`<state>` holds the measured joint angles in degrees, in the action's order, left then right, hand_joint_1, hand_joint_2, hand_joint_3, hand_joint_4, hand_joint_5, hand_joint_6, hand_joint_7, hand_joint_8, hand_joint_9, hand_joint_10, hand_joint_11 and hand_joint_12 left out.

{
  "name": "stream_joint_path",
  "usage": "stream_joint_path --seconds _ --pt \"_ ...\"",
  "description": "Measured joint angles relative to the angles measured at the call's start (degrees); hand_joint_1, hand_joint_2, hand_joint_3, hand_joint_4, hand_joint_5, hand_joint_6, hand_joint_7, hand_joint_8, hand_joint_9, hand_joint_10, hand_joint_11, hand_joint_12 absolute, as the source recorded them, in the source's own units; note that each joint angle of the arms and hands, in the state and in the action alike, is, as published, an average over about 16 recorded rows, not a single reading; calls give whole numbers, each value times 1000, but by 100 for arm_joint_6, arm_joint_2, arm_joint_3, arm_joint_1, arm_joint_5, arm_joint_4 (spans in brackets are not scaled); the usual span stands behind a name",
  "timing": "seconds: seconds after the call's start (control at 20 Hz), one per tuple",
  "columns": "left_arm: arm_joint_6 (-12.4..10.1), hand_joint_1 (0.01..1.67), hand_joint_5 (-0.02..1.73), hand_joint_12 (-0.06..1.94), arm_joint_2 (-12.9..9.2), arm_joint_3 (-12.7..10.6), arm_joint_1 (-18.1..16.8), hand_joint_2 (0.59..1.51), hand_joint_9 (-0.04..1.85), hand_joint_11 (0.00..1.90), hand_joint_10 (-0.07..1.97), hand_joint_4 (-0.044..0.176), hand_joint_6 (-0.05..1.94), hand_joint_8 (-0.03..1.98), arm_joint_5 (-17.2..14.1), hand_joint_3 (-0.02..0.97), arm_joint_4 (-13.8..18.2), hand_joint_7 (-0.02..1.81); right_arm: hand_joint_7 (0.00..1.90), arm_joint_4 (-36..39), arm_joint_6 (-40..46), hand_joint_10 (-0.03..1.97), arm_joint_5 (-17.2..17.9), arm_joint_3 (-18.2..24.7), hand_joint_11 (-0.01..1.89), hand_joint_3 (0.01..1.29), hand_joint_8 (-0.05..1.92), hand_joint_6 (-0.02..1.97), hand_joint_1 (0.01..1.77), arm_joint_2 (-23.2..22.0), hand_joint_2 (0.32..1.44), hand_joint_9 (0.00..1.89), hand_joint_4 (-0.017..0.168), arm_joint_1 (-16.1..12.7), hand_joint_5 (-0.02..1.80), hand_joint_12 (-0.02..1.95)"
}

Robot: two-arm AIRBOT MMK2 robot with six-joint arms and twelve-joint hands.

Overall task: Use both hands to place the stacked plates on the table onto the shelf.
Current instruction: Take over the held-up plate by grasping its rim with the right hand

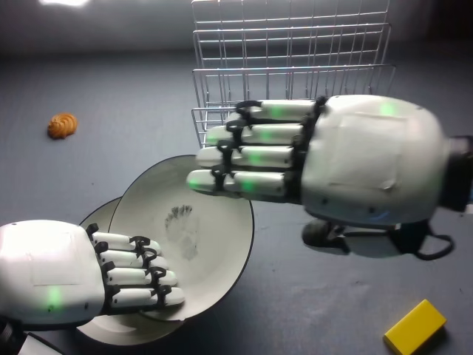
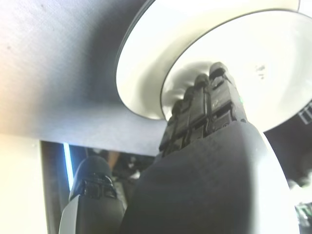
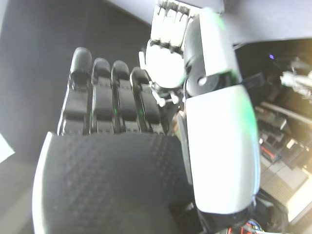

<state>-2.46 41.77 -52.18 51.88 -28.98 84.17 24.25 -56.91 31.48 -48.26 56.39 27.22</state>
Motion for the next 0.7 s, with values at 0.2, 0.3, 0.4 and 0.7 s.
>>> stream_joint_path --seconds 0.2,0.3,0.4,0.7 --pt "0 23 -8 12 15 66 -18 1135 20 20 12 -9 -29 1 72 0 -109 -5 166 0 -238 22 -158 -260 21 21 13 20 1143 414 1041 159 -1 -98 155 680" --pt "0 23 -9 12 22 93 -27 1132 20 20 14 -9 -29 1 95 -1 -146 -5 176 -9 -338 22 -238 -413 20 21 13 20 1147 627 1038 169 -1 -126 168 704" --pt "0 23 -9 12 29 117 -36 1130 20 20 15 -10 -29 2 113 -1 -176 -4 182 -13 -434 22 -322 -576 20 21 13 20 1152 840 1036 174 -1 -137 176 719" --pt "0 23 -10 13 44 180 -56 1121 19 19 17 -11 -29 4 153 -1 -261 -2 214 -25 -700 23 -526 -1026 20 21 12 20 1177 1368 1027 200 -1 -146 219 802"
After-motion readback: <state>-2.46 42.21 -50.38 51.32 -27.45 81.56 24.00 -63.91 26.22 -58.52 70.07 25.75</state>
